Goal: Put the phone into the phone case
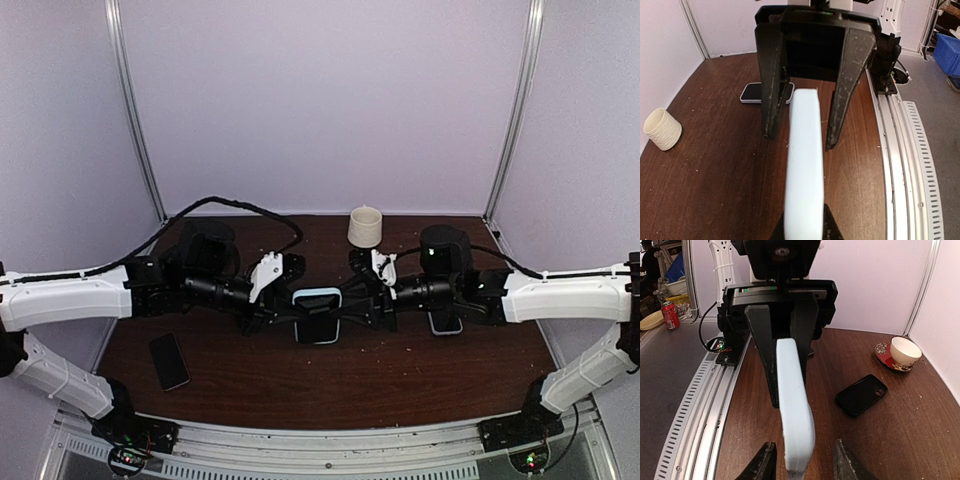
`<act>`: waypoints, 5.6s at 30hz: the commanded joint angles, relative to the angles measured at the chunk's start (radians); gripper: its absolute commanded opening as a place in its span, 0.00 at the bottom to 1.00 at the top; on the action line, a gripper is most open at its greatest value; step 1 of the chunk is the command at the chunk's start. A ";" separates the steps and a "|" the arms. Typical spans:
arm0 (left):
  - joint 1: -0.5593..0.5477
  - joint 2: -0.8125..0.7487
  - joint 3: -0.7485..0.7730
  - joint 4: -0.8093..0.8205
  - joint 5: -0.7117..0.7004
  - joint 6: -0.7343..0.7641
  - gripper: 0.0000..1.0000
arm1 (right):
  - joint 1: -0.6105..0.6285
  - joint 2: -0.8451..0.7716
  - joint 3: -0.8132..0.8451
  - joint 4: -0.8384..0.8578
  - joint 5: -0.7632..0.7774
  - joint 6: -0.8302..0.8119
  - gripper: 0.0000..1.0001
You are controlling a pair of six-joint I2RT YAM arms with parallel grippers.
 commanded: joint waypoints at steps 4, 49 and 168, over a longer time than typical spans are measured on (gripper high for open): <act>-0.006 -0.070 0.044 0.138 0.070 -0.065 0.00 | 0.005 0.045 -0.014 0.096 -0.024 0.083 0.37; -0.006 -0.079 0.026 0.036 -0.064 -0.033 0.53 | -0.011 -0.158 0.104 -0.059 0.053 0.168 0.00; 0.254 0.639 0.415 -0.522 -0.226 -0.977 0.00 | -0.225 0.262 0.398 -1.016 0.710 0.558 0.37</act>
